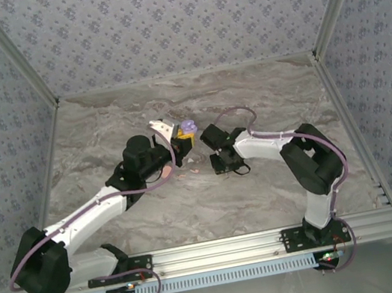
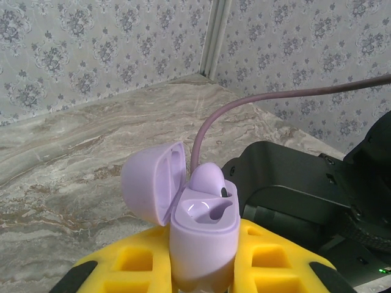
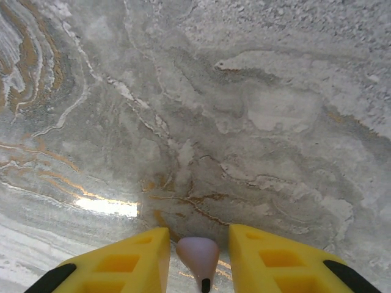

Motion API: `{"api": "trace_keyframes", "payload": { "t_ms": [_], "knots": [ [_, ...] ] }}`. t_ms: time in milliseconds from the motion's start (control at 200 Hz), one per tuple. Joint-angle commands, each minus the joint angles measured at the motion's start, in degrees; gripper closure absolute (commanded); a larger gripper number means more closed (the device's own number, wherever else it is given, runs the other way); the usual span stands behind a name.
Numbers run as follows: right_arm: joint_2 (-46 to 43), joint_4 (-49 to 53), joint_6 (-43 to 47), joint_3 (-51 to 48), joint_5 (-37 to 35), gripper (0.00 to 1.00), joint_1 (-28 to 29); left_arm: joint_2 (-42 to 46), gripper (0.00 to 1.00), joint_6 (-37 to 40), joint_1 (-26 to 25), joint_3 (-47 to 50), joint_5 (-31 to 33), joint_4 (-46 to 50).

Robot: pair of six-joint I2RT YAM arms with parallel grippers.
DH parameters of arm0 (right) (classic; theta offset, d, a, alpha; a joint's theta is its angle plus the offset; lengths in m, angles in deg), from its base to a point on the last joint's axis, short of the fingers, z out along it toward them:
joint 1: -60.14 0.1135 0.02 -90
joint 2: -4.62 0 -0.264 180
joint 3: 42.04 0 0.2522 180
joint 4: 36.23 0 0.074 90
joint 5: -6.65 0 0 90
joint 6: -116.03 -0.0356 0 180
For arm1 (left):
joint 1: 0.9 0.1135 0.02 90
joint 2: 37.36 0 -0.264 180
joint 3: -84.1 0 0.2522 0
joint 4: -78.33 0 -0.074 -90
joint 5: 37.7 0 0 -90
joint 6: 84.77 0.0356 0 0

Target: Insert wireless bluetooth earbuds into charging case

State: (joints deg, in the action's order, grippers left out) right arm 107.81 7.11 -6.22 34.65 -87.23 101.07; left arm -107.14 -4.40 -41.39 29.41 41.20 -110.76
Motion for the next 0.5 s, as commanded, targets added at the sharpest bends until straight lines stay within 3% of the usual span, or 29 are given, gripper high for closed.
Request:
{"api": "trace_keyframes", "payload": {
  "t_ms": [0,495],
  "knots": [
    [1.29,2.23,-1.69,1.86,-1.91,0.69,0.68,1.8,0.89,0.36,0.28,0.42,0.27,-1.1],
    [4.1,3.84,-2.1,3.26,-2.91,0.73,1.44,2.03,0.88,0.45,0.27,0.51,0.37,-0.97]
  ]
}}
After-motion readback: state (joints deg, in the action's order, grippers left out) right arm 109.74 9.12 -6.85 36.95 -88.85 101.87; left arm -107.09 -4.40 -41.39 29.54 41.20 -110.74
